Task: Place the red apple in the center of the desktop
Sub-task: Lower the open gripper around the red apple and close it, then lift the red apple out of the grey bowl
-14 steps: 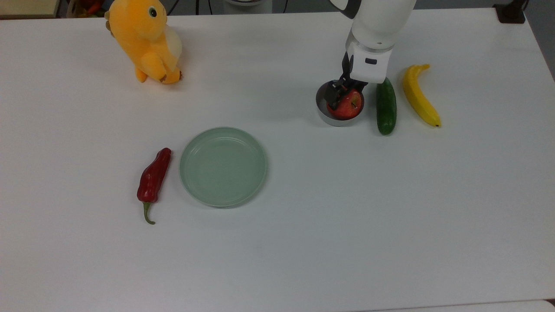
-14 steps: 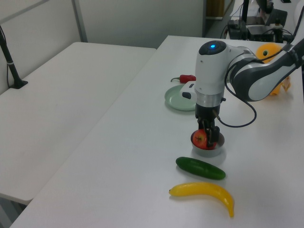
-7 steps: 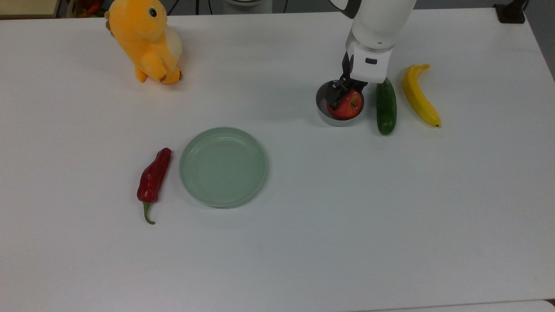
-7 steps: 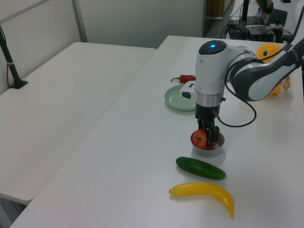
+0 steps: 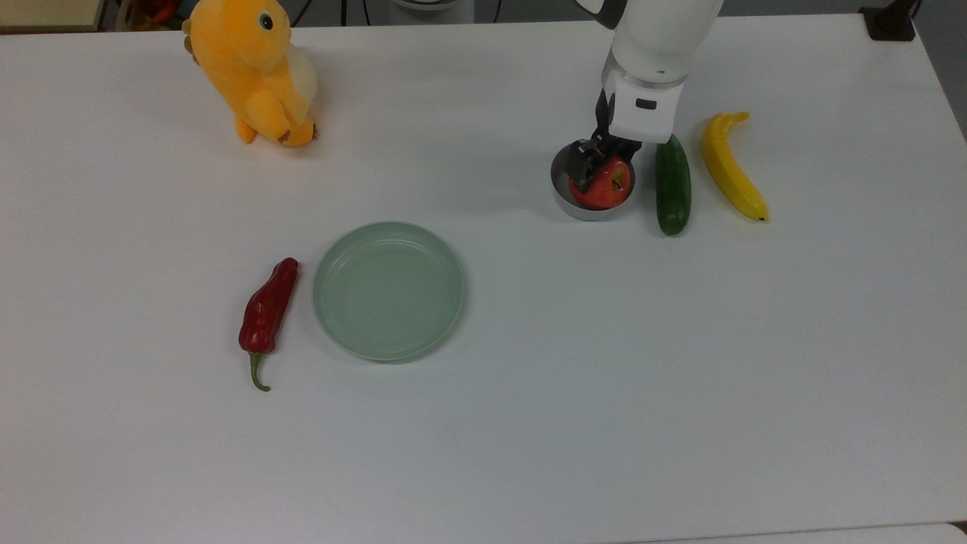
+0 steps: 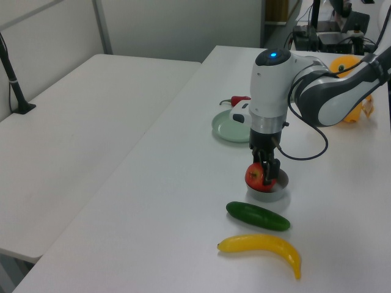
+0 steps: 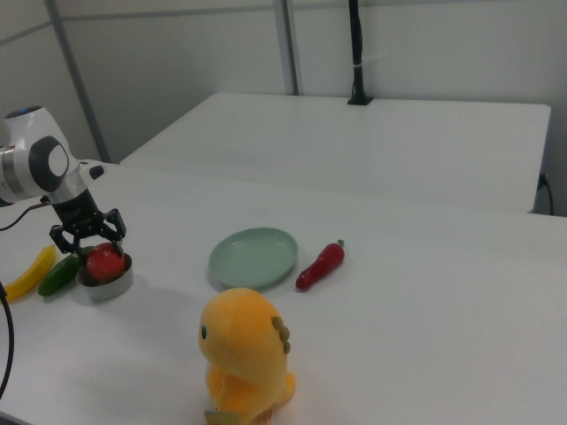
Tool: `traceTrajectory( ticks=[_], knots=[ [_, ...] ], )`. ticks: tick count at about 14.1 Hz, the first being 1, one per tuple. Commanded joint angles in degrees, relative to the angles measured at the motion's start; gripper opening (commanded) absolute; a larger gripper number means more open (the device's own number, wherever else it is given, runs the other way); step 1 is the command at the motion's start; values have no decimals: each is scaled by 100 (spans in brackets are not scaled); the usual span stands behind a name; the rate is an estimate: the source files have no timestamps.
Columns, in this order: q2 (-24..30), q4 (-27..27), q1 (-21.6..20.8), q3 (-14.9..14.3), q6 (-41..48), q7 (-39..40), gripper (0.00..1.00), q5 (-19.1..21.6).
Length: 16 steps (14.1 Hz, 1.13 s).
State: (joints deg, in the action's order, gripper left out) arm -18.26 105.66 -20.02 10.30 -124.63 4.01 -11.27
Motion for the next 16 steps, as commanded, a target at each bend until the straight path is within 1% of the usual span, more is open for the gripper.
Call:
traceTrajectory(
  ticks=[1, 6, 9, 11, 12, 14, 16],
  knots=[
    [147, 51, 42, 34, 9, 21, 50, -94],
    [314, 51, 86, 34, 18, 12, 50, -86],
    [655, 51, 121, 34, 62, -49, 50, -51],
    [937, 51, 218, 43, 124, -49, 50, 2],
    [990, 51, 270, 34, 132, -49, 50, 2],
    [1008, -44, 437, 43, 124, -49, 50, 29],
    [947, -133, 622, 34, 62, -67, 50, 160]
  ],
)
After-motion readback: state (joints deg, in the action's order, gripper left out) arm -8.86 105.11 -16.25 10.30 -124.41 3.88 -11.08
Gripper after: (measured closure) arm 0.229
